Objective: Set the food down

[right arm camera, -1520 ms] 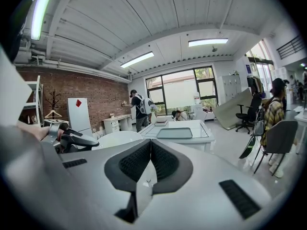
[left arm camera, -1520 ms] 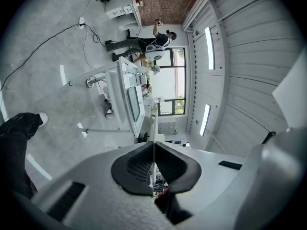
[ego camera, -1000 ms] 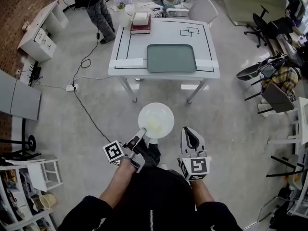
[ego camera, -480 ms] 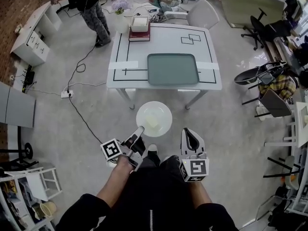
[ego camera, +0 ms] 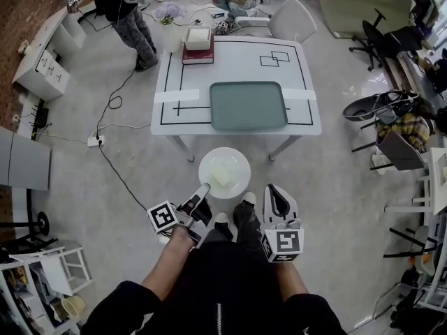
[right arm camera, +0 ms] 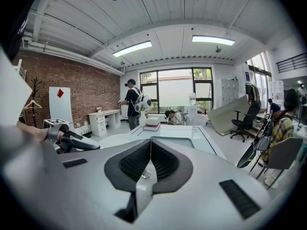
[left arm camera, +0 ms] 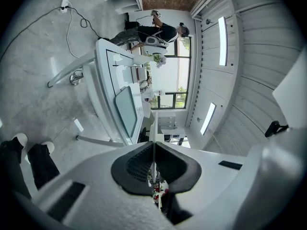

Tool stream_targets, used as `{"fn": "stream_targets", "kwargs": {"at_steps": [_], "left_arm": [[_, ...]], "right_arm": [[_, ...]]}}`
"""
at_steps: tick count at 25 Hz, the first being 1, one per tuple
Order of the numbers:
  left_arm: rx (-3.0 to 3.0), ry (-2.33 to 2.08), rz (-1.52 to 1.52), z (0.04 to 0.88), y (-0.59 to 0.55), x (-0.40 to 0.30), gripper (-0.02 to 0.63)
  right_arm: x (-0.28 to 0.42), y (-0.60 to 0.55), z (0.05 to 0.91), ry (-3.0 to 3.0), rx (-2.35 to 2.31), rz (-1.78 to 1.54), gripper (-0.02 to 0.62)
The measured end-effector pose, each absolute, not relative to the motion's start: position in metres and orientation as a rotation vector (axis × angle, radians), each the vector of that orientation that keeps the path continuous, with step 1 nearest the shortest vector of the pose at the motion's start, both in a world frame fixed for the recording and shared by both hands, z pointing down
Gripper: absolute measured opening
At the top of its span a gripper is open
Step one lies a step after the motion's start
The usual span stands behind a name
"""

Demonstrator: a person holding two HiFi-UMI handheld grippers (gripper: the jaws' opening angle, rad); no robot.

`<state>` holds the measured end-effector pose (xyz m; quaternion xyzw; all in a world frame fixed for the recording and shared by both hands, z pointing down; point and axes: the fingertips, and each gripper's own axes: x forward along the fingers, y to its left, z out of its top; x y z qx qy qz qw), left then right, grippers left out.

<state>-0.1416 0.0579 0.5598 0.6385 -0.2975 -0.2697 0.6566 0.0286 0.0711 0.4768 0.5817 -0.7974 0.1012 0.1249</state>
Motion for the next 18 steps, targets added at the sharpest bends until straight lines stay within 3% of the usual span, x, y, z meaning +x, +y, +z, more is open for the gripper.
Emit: {"fn": "stream_targets", "kwargs": {"at_steps": [18], "left_arm": [[1.397,-0.789,-0.710,0.562,-0.056,-0.092,0.015]], "right_arm": [[0.059,-0.076,0.472,-2.495,1.486,0.277,0.009]]}}
